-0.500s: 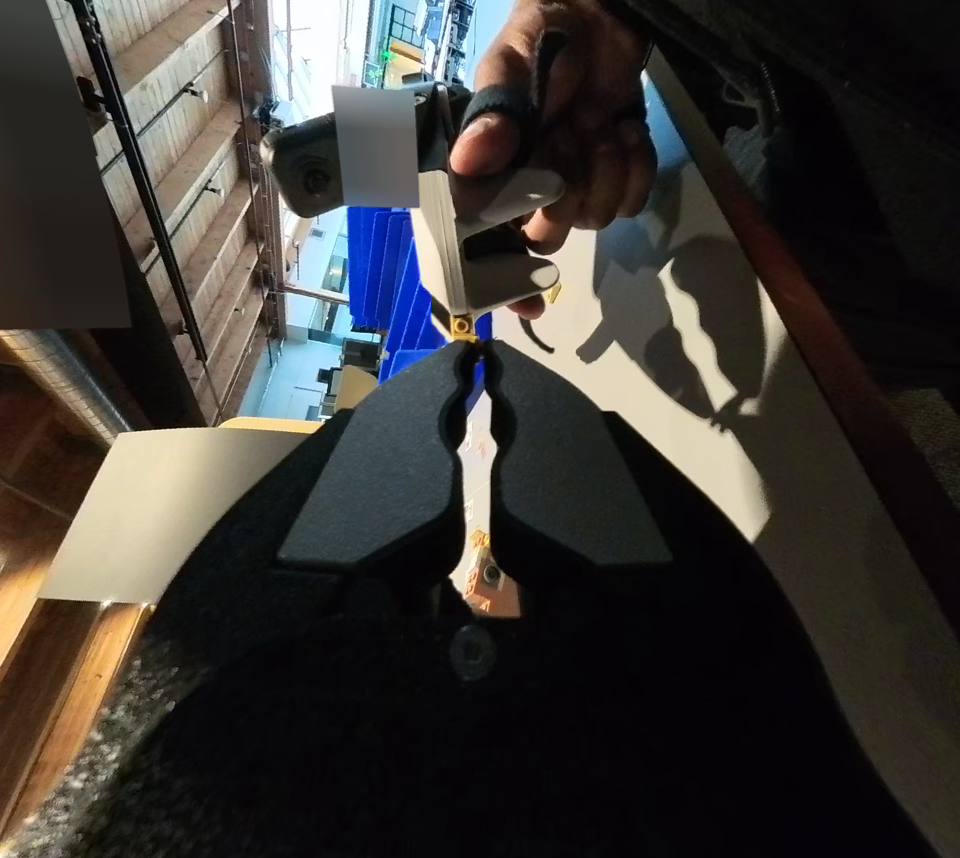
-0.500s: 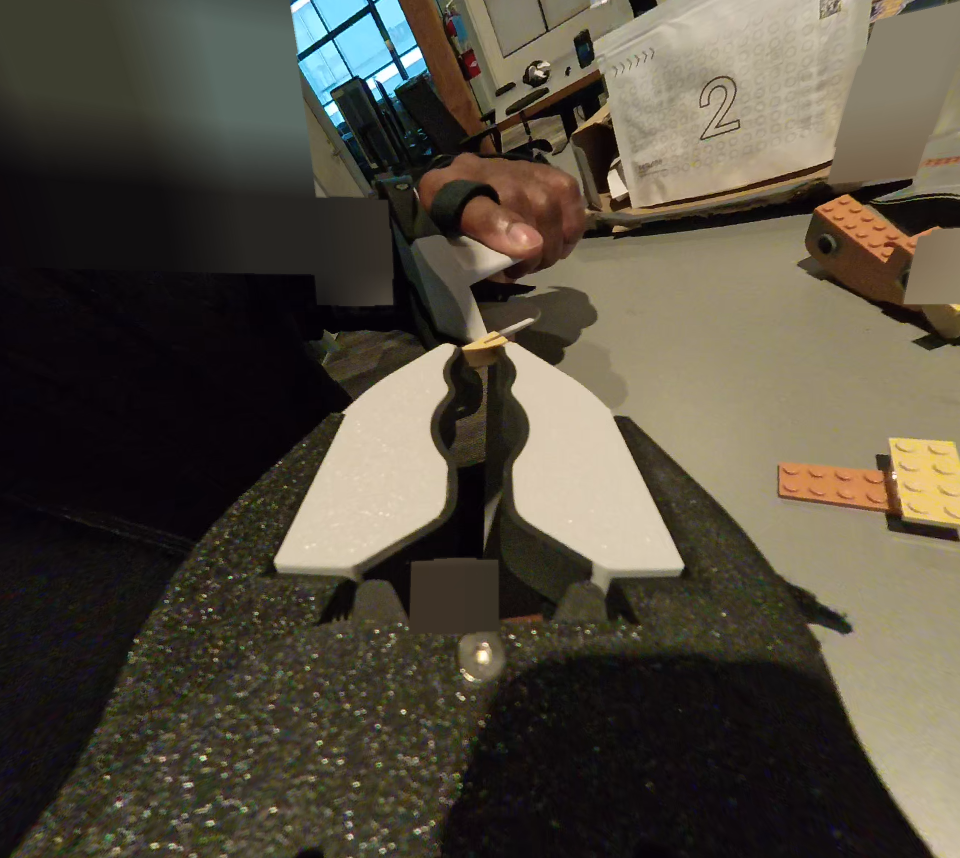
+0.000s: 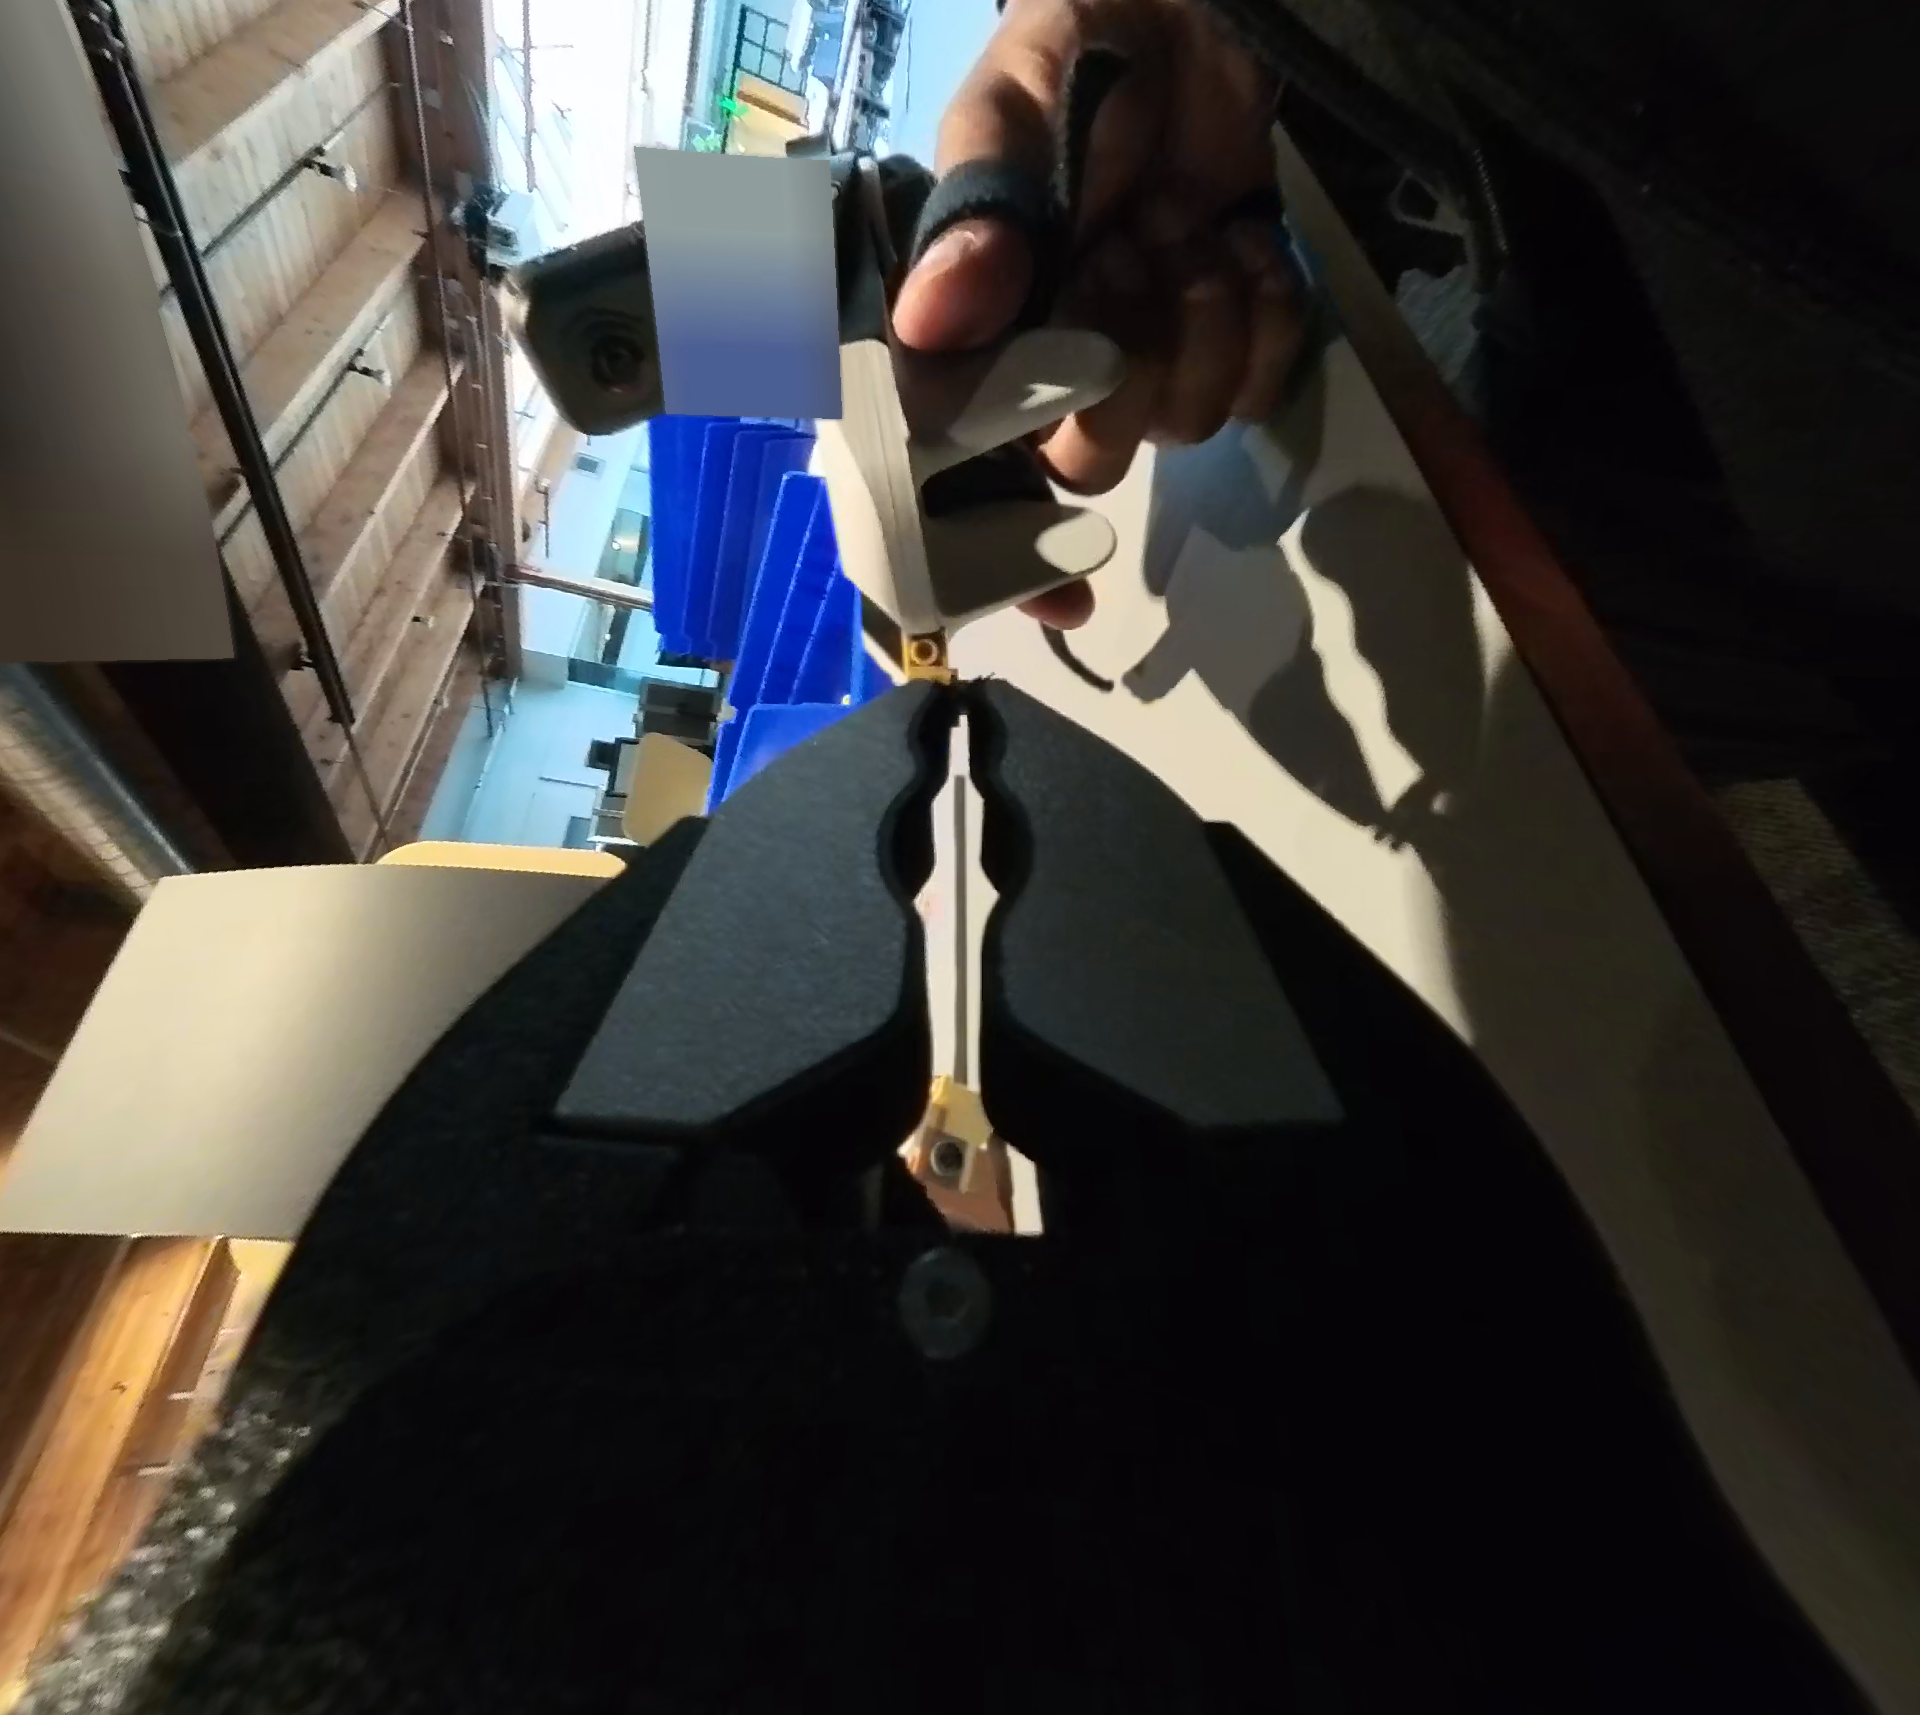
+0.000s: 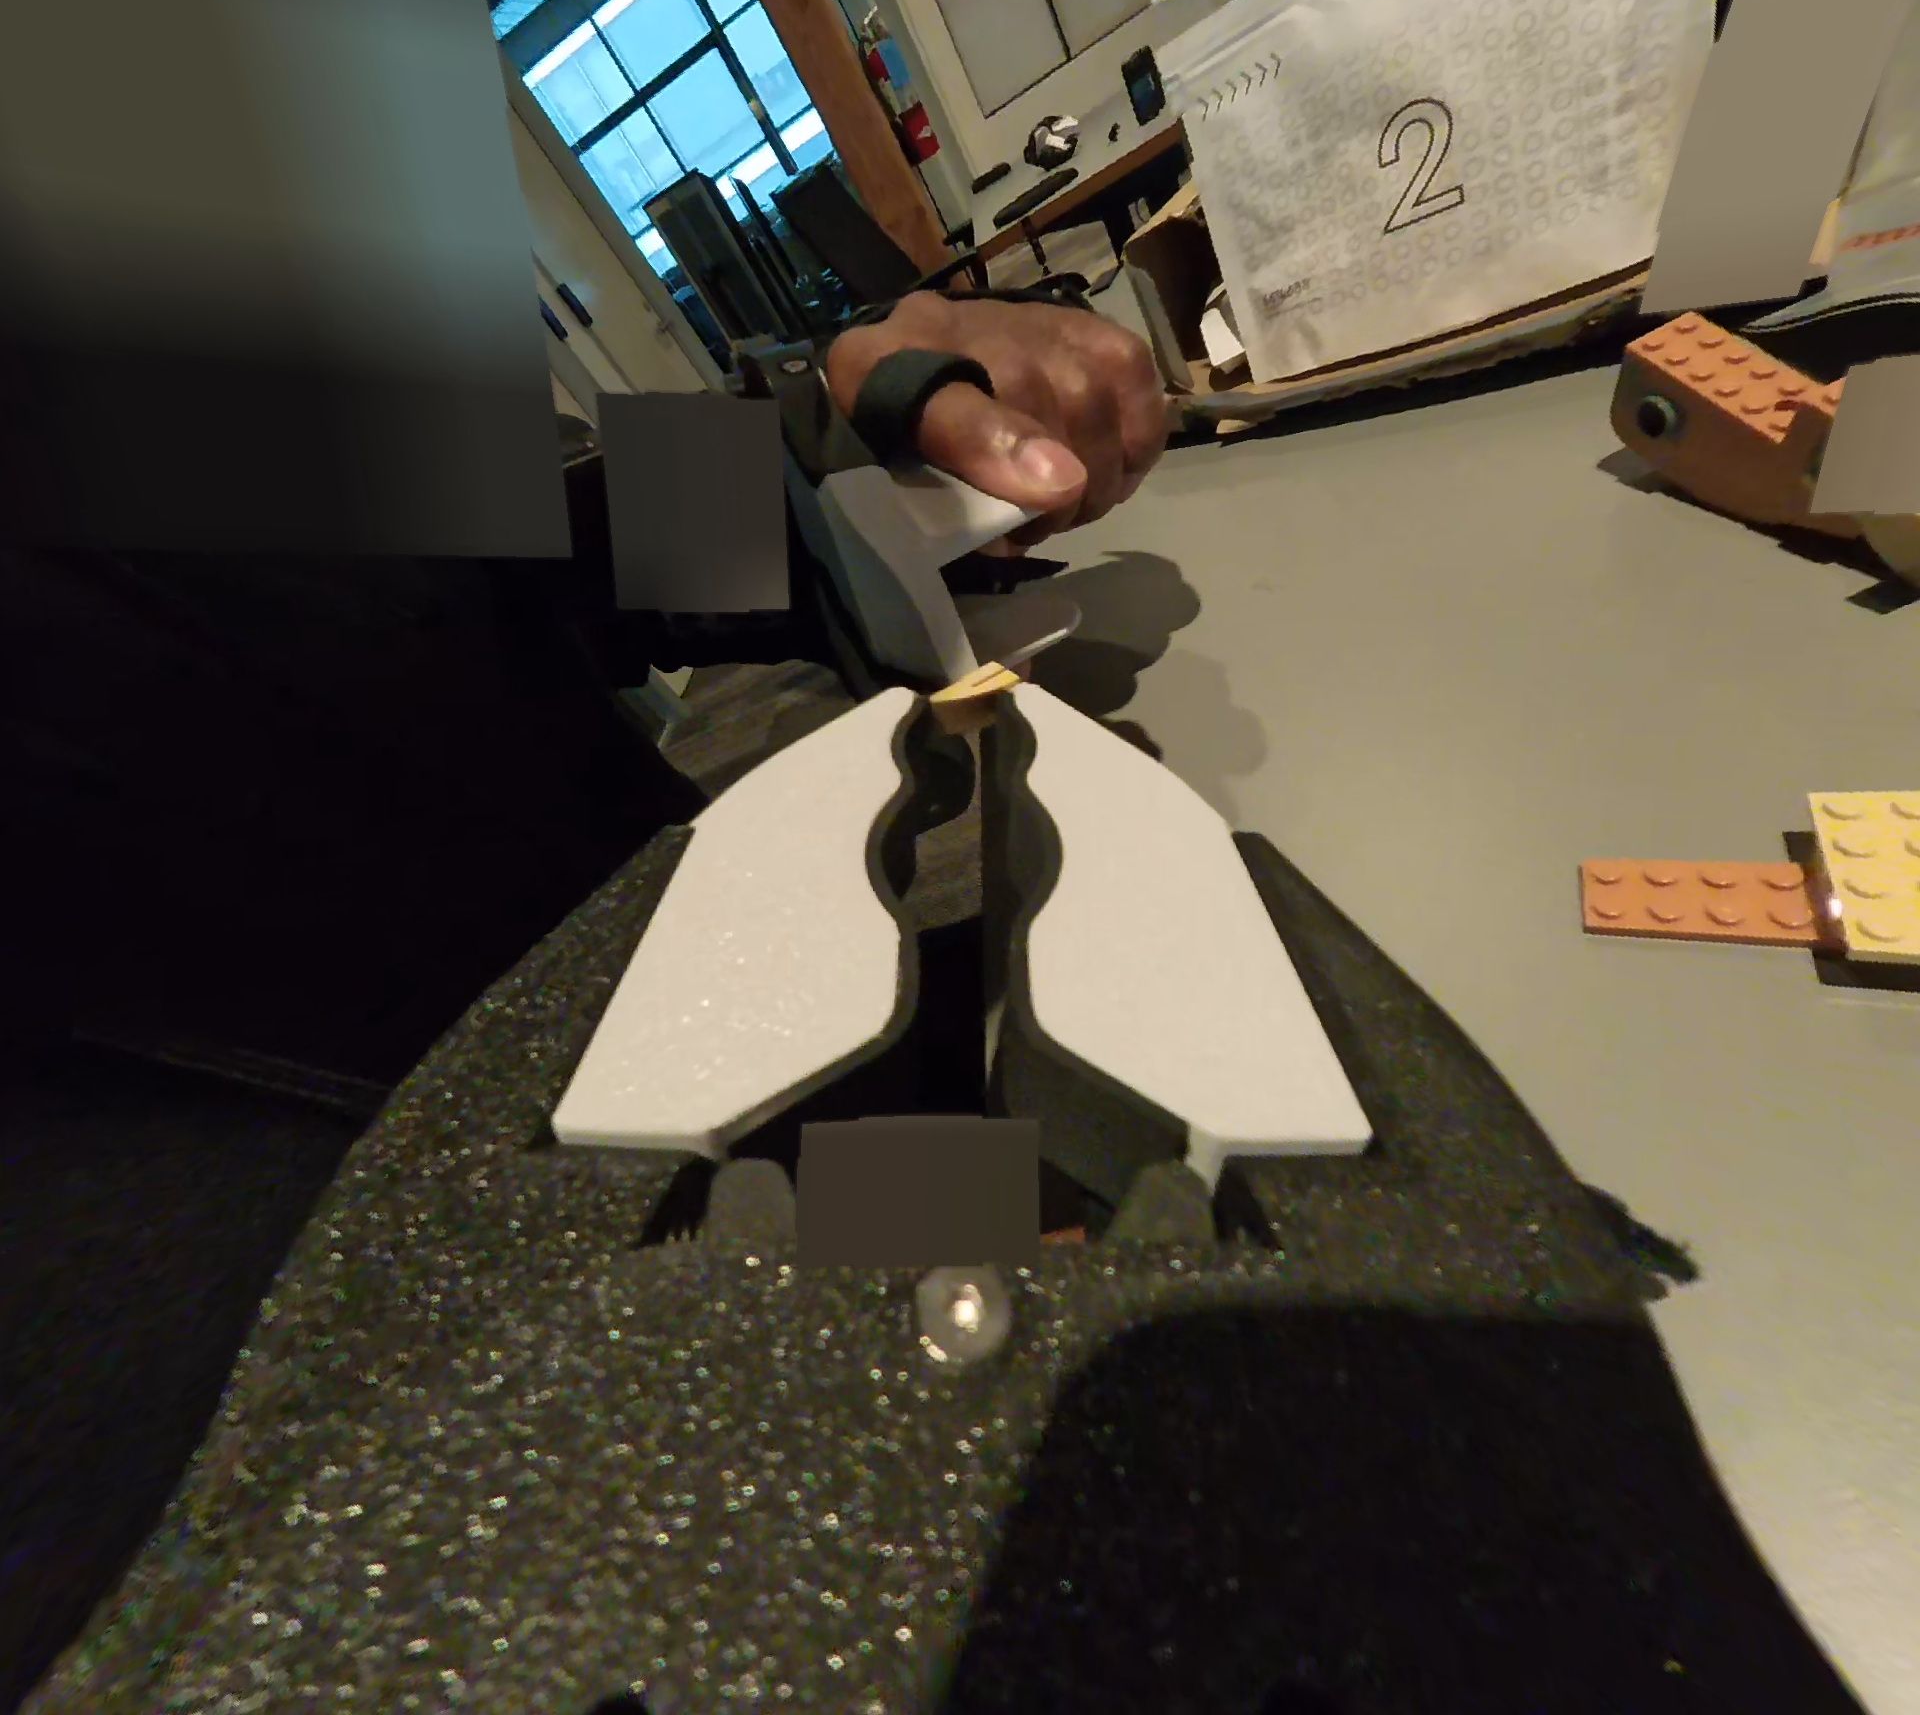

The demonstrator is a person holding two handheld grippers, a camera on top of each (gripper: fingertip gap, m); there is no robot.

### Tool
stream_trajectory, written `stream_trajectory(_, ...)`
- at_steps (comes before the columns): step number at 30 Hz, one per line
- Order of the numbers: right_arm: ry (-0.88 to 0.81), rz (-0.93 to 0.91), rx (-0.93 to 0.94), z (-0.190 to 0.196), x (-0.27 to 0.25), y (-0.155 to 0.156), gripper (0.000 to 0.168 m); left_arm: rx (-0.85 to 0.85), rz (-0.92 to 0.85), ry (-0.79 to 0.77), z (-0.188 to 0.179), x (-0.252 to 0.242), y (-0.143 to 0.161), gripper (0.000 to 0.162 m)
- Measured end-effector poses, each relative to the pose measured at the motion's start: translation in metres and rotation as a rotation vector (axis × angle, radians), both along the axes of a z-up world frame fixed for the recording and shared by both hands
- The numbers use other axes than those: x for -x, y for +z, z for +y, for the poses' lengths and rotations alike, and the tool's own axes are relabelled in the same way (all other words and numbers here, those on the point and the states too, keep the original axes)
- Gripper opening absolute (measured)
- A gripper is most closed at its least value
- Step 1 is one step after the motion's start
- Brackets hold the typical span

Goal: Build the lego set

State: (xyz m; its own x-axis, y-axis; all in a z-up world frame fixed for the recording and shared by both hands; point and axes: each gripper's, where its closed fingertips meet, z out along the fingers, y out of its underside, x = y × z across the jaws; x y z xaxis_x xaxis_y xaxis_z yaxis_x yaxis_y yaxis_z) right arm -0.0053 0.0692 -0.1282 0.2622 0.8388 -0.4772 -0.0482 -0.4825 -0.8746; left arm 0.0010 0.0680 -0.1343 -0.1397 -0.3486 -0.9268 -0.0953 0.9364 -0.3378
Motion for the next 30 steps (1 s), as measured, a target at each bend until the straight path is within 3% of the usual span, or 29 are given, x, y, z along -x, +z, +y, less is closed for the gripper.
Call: stream_trajectory(30, -0.049, -0.009, 0.042, -0.0005, -0.0025, -0.0039, 0.012, 0.014, 0.007, -0.023, 0.0007, -0.0010, -0.0026, 0.002)
